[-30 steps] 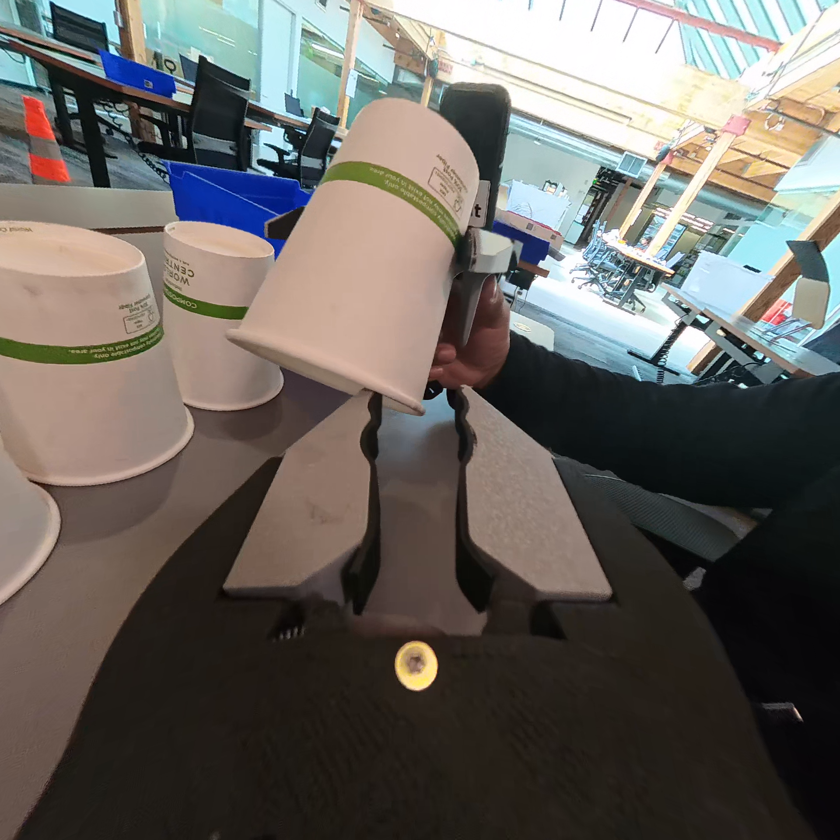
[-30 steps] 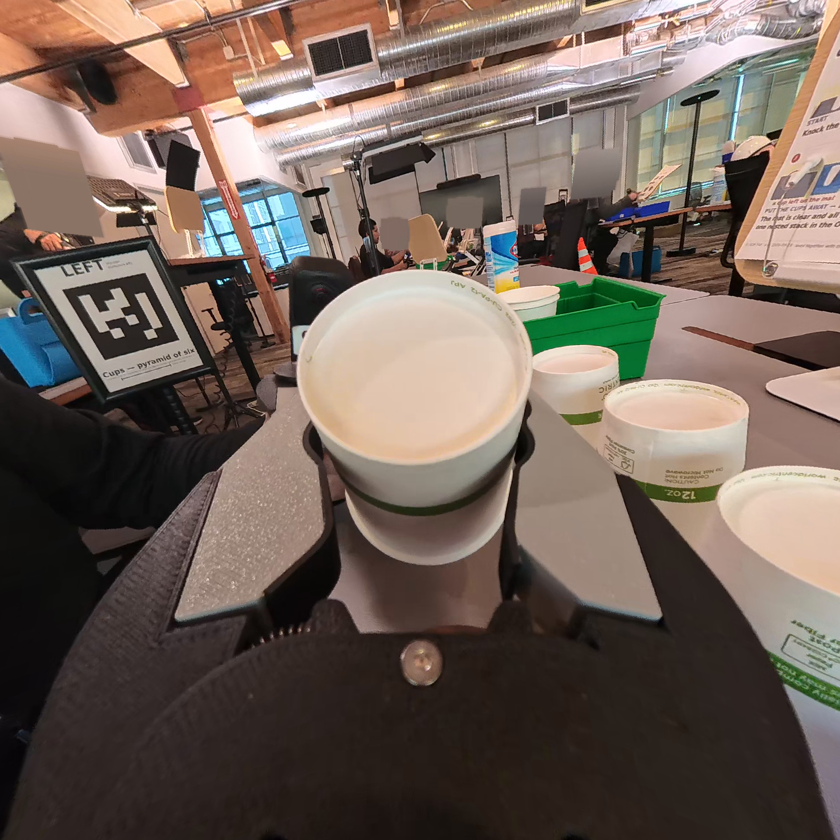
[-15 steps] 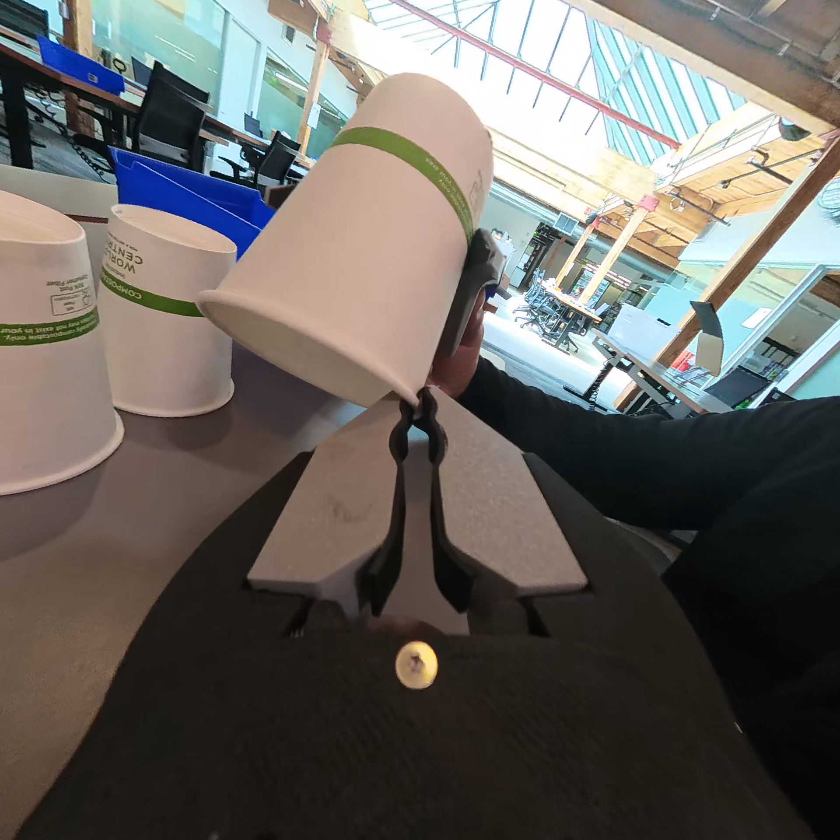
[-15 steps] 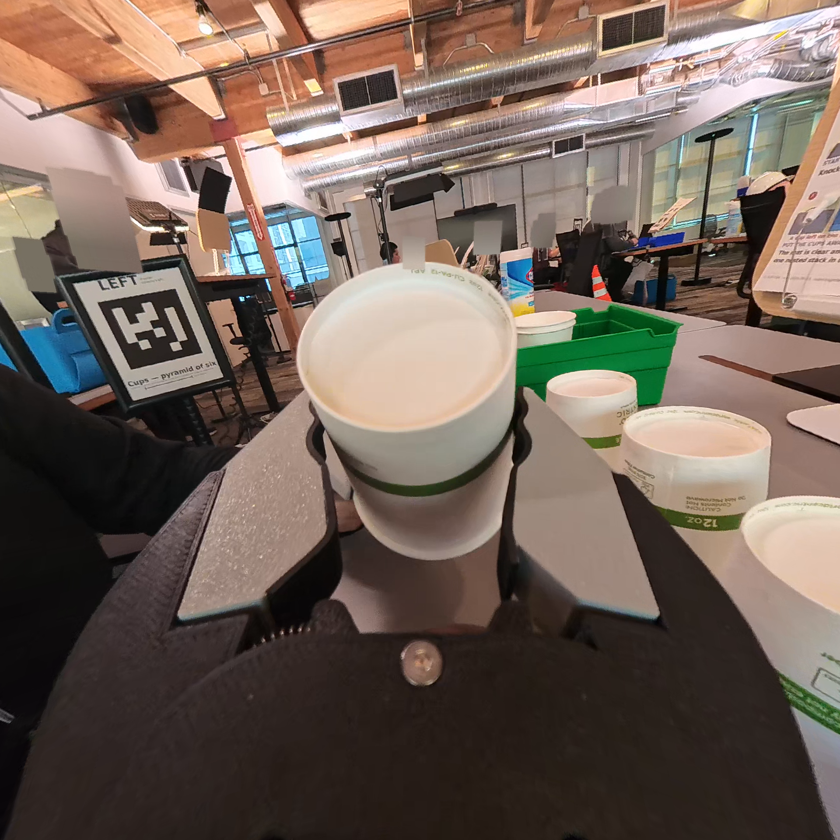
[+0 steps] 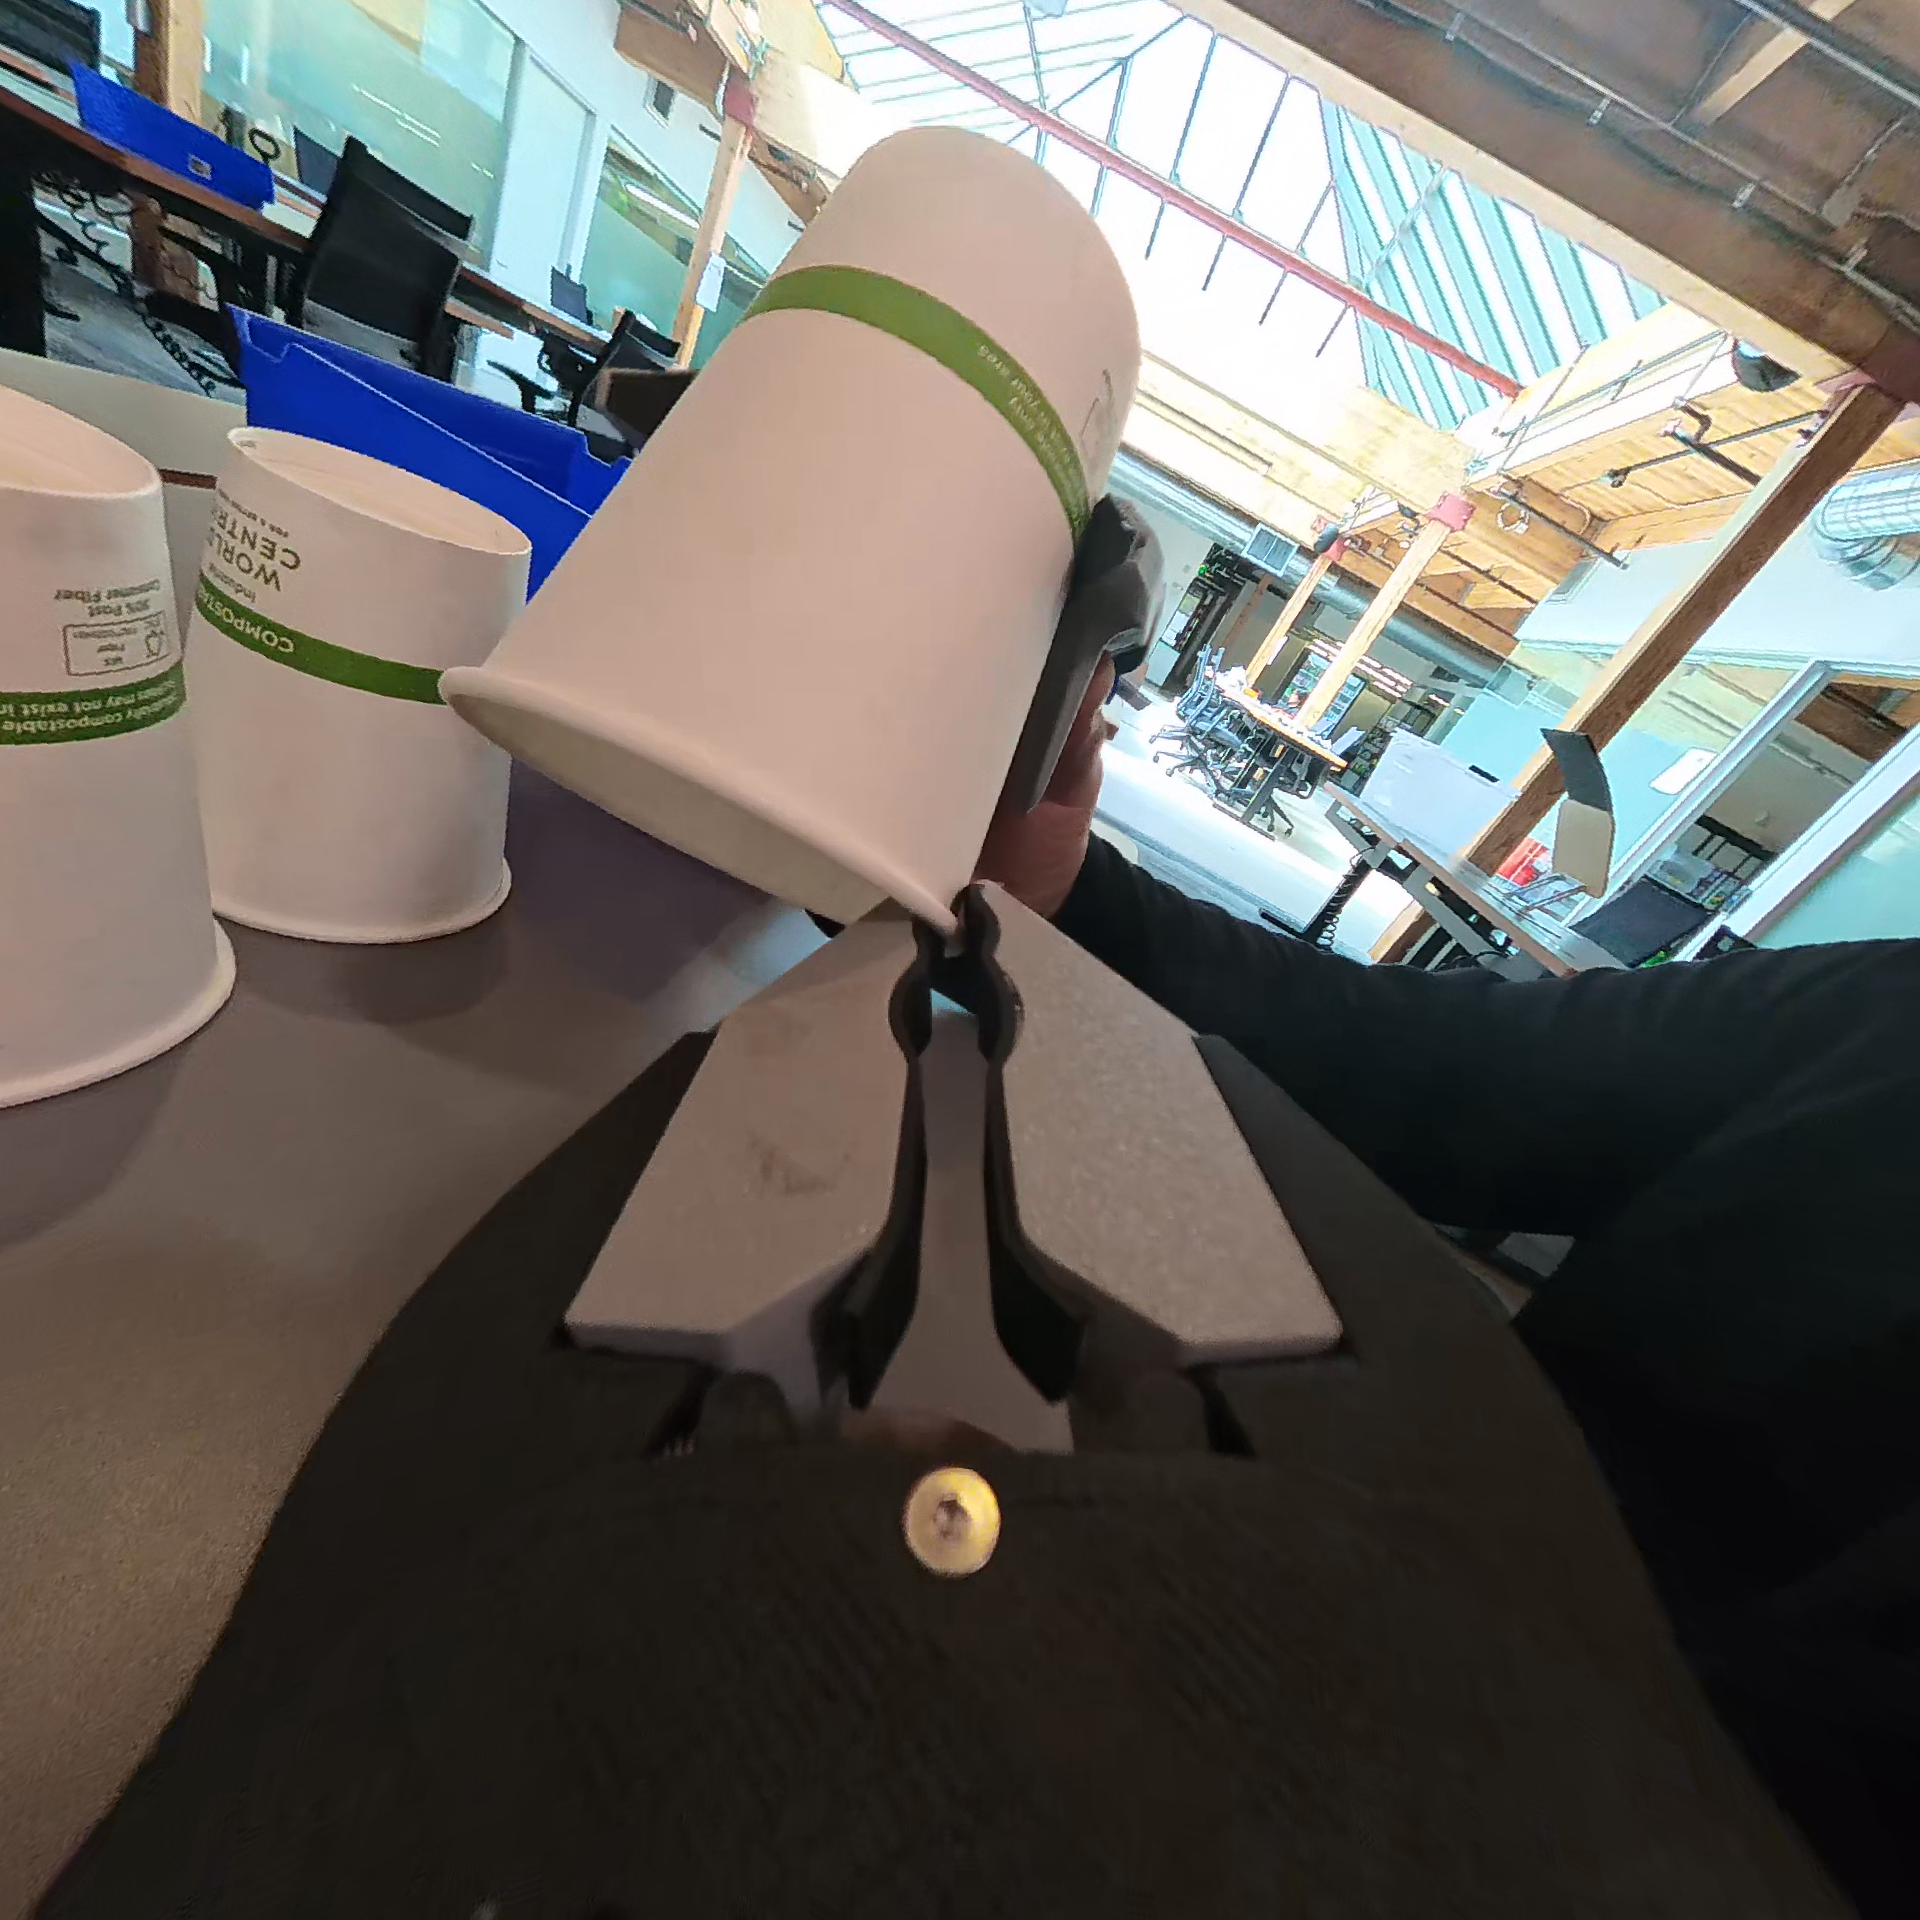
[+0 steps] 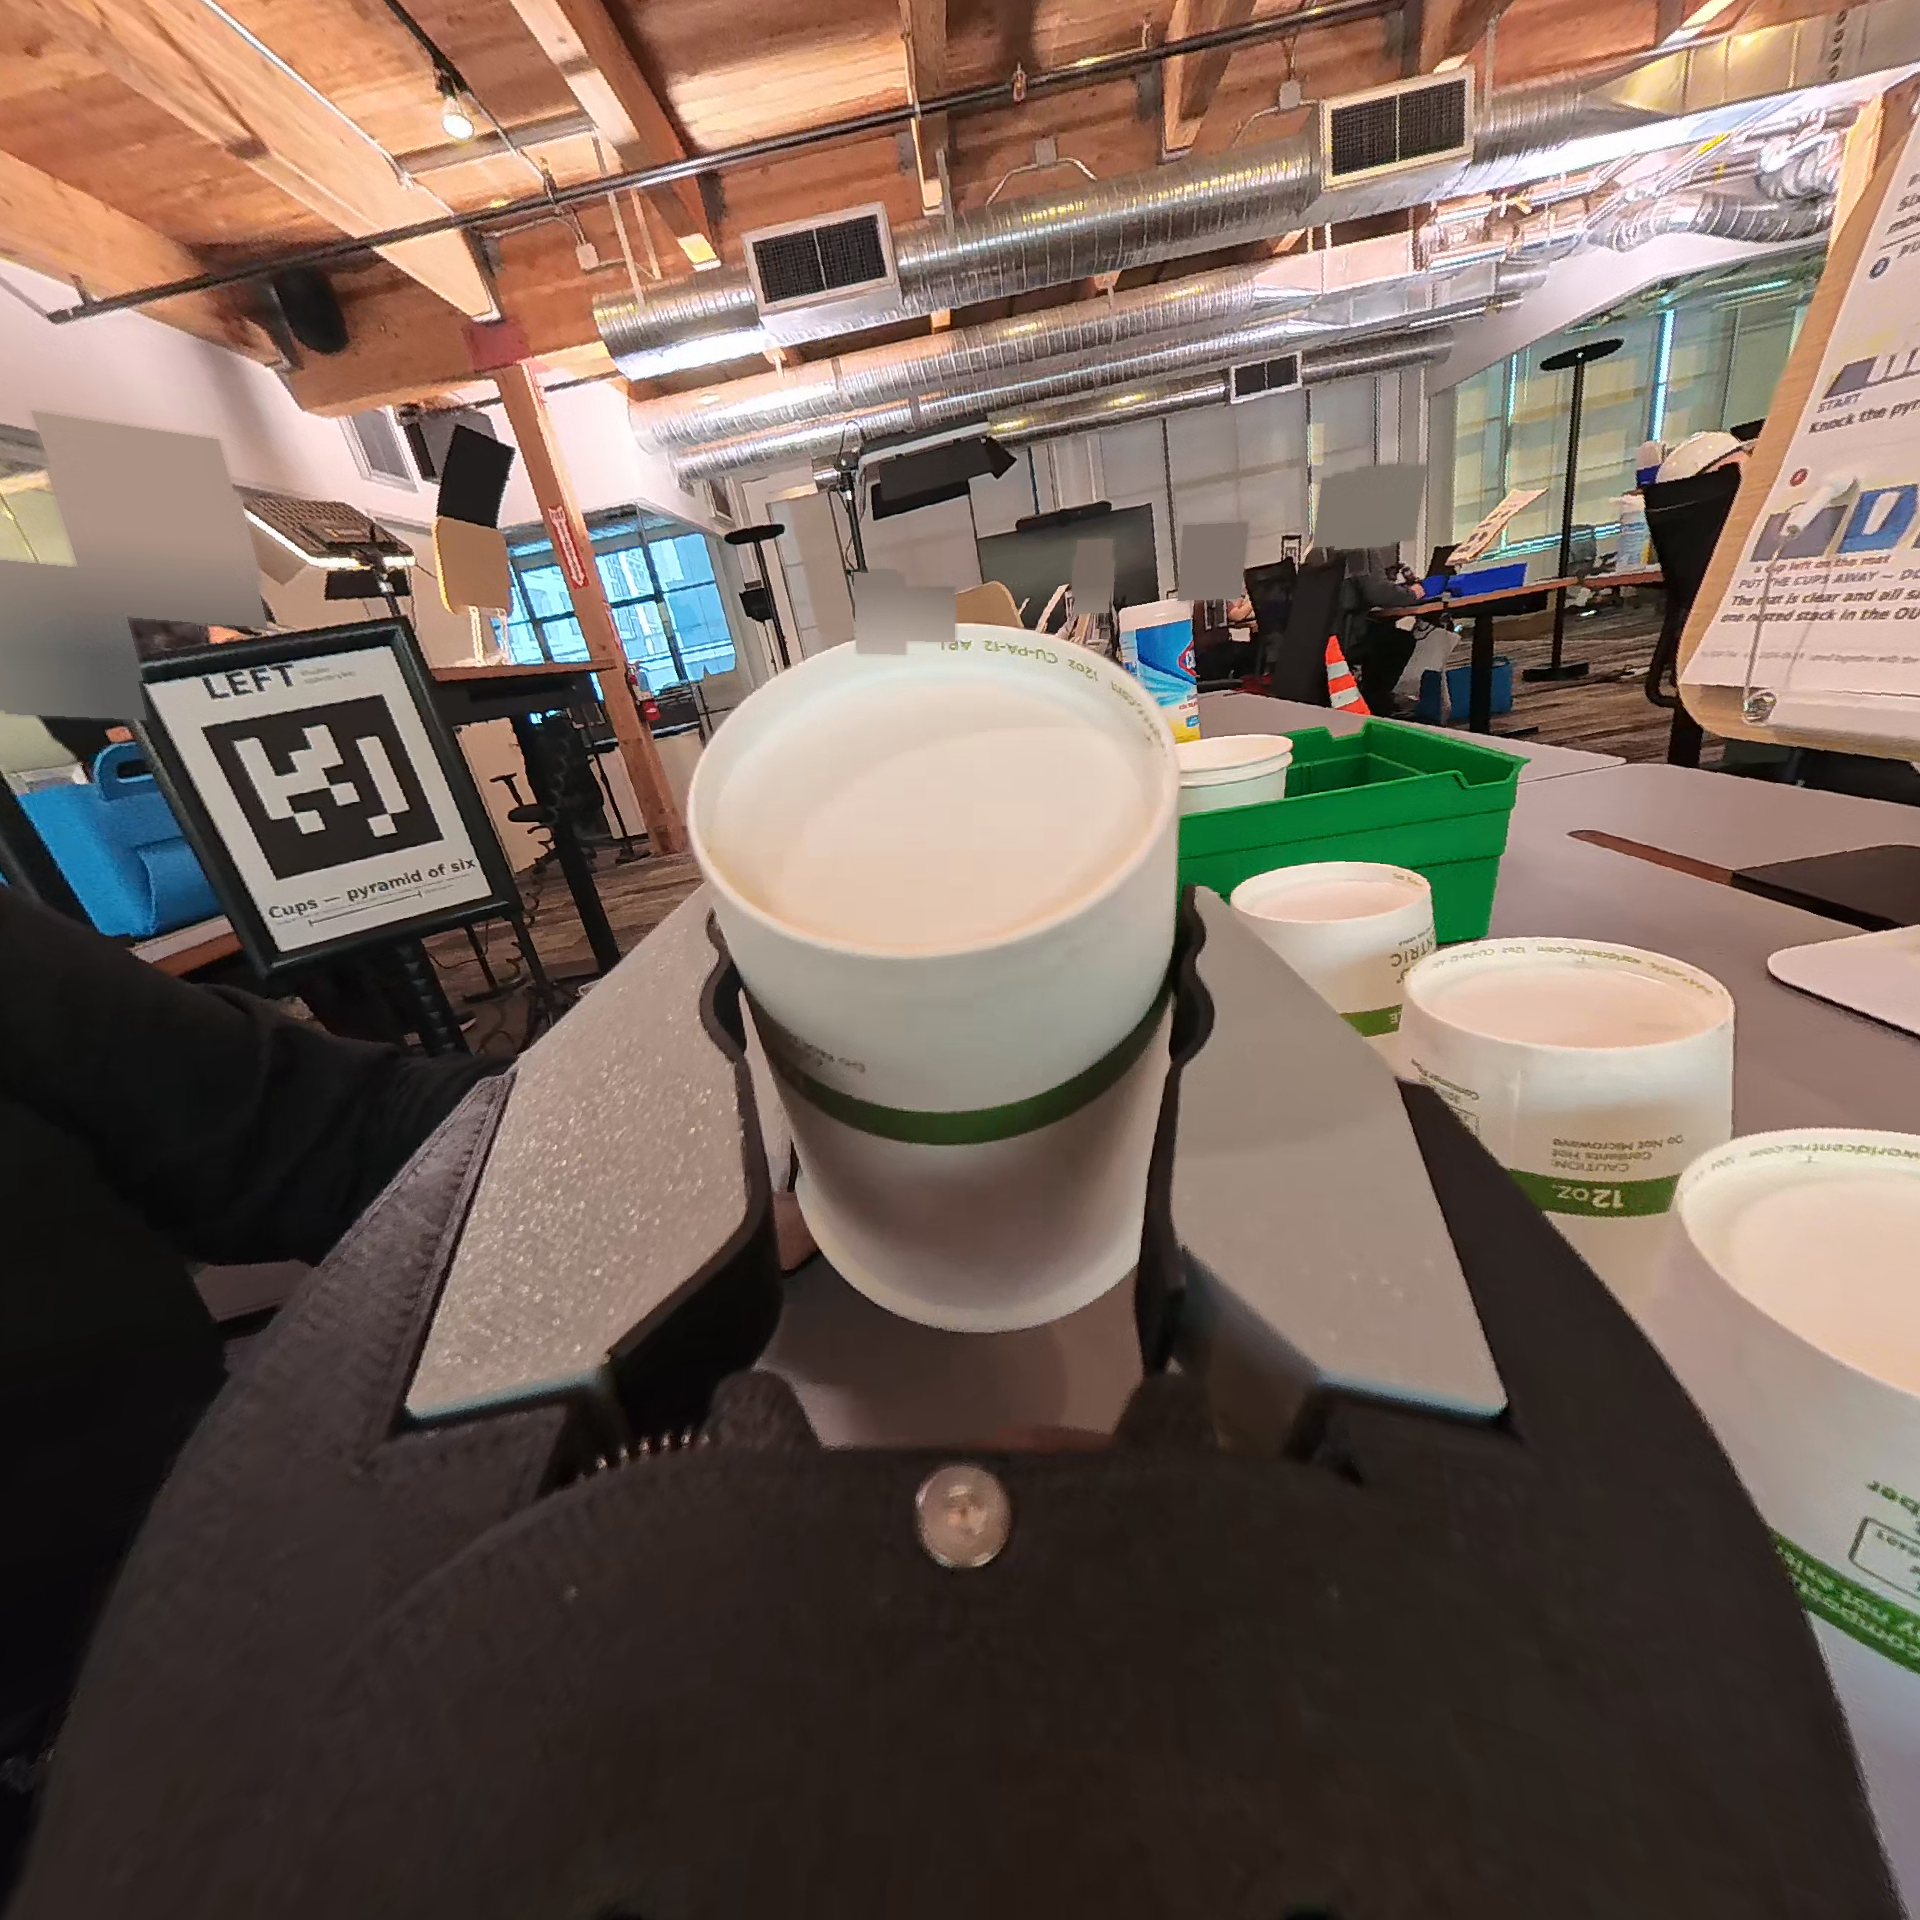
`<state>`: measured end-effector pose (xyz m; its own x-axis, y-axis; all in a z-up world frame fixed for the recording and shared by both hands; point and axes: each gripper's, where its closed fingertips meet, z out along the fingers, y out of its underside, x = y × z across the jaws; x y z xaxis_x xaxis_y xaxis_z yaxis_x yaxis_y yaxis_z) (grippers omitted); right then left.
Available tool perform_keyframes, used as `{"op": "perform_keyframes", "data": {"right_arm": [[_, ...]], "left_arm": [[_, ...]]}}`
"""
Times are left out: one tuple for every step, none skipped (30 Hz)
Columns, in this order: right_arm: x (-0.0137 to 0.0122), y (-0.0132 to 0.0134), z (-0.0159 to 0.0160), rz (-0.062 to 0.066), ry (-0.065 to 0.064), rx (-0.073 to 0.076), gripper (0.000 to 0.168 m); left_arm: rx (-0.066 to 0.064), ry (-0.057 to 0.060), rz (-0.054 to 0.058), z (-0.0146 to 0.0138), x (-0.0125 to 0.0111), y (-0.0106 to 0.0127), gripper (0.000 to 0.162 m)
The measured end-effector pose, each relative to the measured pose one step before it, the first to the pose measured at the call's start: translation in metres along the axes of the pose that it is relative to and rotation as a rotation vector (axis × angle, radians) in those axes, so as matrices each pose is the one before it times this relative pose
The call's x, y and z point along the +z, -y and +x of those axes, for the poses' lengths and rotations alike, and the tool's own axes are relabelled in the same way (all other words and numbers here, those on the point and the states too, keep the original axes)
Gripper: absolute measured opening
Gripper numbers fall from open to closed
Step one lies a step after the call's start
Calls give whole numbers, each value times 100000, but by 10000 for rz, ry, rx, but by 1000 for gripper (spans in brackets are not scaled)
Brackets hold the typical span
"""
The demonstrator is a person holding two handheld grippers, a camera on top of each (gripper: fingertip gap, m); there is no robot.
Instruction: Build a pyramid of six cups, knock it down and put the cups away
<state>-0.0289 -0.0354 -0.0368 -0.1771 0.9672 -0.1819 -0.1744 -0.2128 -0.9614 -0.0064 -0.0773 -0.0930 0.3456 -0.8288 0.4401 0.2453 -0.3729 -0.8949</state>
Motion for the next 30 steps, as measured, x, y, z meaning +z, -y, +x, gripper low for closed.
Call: {"op": "perform_keyframes", "data": {"right_arm": [[17,-13,29,16,-27,-4,82],[17,-15,46,9,-24,23,82],[11,-19,73,9,-28,36,82],[2,-20,56,8,-18,24,82],[0,-6,3,7,0,15,82],[-1,0,-4,-11,-5,-18,82],[-9,19,-40,-23,-7,-77,82],[-1,16,-80,-29,-9,-117,81],[14,19,-85,-30,-19,-129,81],[1,18,-67,-59,-34,-148,81],[13,-42,6,-93,-75,-157,81],[-38,36,180,-43,-165,-125,81],[-135,164,311,42,-217,-85,80],[-215,246,383,88,-207,-16,80],[-239,226,450,81,-200,57,81],[-253,217,509,69,-230,67,80],[-239,217,491,86,-235,31,80],[-192,220,348,80,-143,29,80],[-151,179,133,42,-29,50,80],[-97,137,58,17,-17,15,80],[-74,126,100,4,-87,-64,81],[-53,68,100,-34,-119,-130,81],[-33,-2,55,-114,-99,-160,81],[-59,14,61,-183,-127,-231,81],[-137,144,172,-237,-258,-345,81],[-172,481,366,-110,-427,-483,81],[-121,797,544,3,-525,-474,81],[28,986,640,18,-498,-394,81],[206,864,774,-128,-468,-291,81],[395,580,721,-304,-308,-203,81]], "left_arm": [[-48,-20,26,-36,26,-29,0],[-12,1,23,-57,13,-26,0],[15,20,21,-75,17,-53,0],[-9,3,25,-59,23,-26,0],[-51,-26,22,-22,32,-36,0],[-69,-37,7,6,41,-25,1],[-60,-33,-14,15,47,-33,1],[-33,-30,-24,4,37,-40,1],[3,-22,-15,16,-1,-4,1],[68,26,-40,-39,-31,-10,1],[176,134,-152,-201,-73,-89,2],[320,285,-289,-402,-128,-184,7],[467,444,-381,-621,-195,-253,18],[589,572,-474,-811,-296,-327,28],[698,648,-578,-931,-404,-473,34],[788,724,-632,-1084,-481,-577,38],[821,846,-603,-1322,-571,-556,43],[745,926,-479,-1530,-653,-445,46],[563,817,-340,-1488,-670,-345,47],[298,572,-262,-1296,-629,-341,47],[7,335,-239,-1107,-572,-388,47],[-185,213,-211,-1078,-529,-445,48],[-278,277,-161,-1320,-554,-485,48],[-376,396,-134,-1626,-561,-582,48],[-511,369,-130,-1668,-528,-662,48],[-606,229,-136,-1437,-405,-706,49],[-592,150,-131,-1205,-198,-710,50],[-489,207,-67,-1084,21,-586,50],[-318,293,7,-940,244,-416,50],[-133,332,23,-748,455,-323,50]]}}
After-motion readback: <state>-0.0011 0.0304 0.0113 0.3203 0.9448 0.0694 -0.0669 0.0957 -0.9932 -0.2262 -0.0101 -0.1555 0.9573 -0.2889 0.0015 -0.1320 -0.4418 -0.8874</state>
